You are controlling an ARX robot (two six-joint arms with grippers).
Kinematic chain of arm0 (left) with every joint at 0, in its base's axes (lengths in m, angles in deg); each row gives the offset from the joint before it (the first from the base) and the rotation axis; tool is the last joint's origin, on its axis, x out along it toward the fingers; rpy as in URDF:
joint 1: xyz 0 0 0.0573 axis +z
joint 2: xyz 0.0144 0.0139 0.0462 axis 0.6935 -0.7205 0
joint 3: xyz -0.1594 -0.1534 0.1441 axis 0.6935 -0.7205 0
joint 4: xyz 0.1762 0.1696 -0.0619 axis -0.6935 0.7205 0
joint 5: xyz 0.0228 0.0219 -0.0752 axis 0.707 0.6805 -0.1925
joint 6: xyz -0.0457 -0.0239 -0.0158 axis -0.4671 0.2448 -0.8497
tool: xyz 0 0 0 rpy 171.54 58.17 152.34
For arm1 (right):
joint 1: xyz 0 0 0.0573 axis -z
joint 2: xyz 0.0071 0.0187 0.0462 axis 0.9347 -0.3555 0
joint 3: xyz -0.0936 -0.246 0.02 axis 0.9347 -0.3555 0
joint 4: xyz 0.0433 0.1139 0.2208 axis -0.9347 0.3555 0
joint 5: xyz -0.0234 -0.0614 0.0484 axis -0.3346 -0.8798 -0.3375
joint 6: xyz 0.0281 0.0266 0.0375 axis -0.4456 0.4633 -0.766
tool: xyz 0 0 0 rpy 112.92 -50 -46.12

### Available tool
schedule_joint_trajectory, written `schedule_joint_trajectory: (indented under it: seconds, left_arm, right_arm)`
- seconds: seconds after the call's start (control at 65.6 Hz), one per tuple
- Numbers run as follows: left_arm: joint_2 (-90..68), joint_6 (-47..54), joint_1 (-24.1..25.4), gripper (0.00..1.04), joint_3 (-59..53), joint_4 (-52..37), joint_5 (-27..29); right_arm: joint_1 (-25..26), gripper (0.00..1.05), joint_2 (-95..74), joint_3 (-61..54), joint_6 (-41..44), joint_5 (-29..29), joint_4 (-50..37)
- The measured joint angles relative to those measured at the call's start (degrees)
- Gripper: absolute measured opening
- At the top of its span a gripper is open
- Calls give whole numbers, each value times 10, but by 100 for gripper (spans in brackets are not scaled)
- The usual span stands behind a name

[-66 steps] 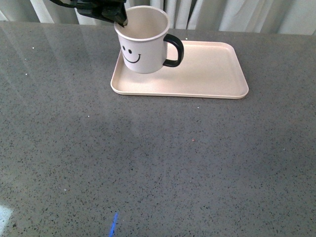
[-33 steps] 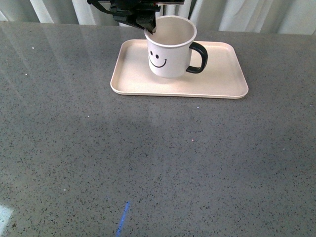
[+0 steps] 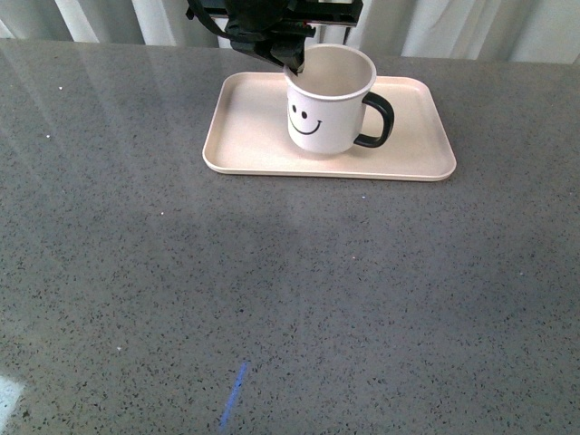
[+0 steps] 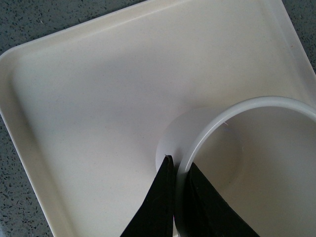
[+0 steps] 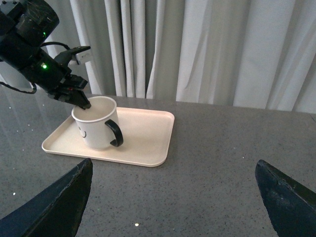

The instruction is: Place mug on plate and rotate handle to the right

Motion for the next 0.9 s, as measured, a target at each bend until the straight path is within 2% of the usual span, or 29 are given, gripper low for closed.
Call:
schedule_joint_trajectory:
  seconds: [0.473,0.869,0.899]
  left_arm:
    - [-39,0,-15,2,59,30,4]
    - [-86,2,-4,2,124,57,-6]
    - [-86,2,-4,5,124,56,-6]
  right_arm:
    - [0,96,0,0,0,0,0]
    - [0,96,0,0,0,0,0]
    - [0,96,0,0,0,0,0]
